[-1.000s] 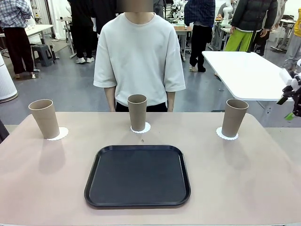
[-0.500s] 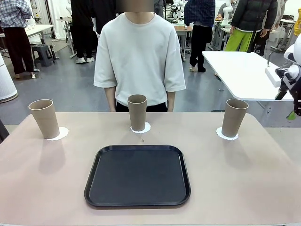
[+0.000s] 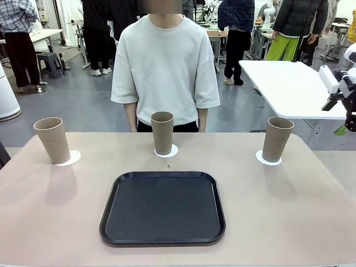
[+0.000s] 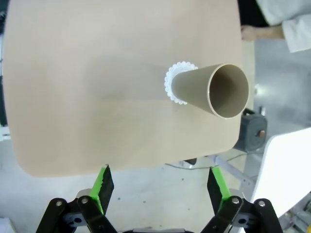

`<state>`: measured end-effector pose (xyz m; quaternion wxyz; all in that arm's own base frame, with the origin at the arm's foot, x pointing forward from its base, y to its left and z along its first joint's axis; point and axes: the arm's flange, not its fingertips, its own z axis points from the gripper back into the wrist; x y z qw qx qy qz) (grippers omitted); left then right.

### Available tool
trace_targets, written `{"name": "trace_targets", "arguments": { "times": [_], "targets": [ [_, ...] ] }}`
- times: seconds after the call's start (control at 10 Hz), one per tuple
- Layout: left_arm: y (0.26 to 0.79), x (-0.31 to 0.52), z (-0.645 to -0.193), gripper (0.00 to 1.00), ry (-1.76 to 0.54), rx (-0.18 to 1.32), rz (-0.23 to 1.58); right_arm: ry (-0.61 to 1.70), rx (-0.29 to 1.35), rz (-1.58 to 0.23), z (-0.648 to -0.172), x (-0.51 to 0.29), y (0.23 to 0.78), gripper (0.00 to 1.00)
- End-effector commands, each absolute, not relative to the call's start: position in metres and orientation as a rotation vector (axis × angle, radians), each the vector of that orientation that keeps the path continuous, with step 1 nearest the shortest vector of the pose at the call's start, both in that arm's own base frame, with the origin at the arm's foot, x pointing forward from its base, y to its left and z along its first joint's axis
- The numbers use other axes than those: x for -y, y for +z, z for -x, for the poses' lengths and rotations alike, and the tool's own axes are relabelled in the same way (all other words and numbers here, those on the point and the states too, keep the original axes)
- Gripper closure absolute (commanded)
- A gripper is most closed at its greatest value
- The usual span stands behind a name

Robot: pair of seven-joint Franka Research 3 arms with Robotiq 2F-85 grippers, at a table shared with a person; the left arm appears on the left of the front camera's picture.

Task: Place coasters on the table and set cups on them.
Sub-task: Take one Reusable plastic cup from the Flat Tray and place it on a coaster set by the human.

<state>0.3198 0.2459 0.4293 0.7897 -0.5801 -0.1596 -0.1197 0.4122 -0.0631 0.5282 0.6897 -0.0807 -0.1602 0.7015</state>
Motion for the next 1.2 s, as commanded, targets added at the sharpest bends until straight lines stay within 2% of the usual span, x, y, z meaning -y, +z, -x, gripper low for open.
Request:
{"name": "trace_targets", "arguments": {
  "times": [0.0,0.7,0.8,0.9,1.1],
  "targets": [
    [0.431,-0.247,-0.319,0.0,-0.258,0.354,1.249,1.561,0.313,0.21,-0.406,0.058,0.528,0.0],
    [0.431,-0.247,-0.319,0.0,-0.258,0.354,1.249,1.58,0.335,0.201,-0.411,0.06,0.529,0.0],
    [0.431,-0.247,-0.319,0.0,-0.258,0.354,1.249,0.84,0.627,0.412,-0.423,0.042,0.538,0.0],
    [0.431,-0.247,-0.319,0.0,-0.258,0.354,1.249,0.628,0.586,0.368,-0.415,0.03,0.541,0.0],
    [0.431,-0.247,-0.319,0.0,-0.258,0.354,1.249,0.442,0.393,0.365,-0.391,0.021,0.545,0.0]
  ]
}}
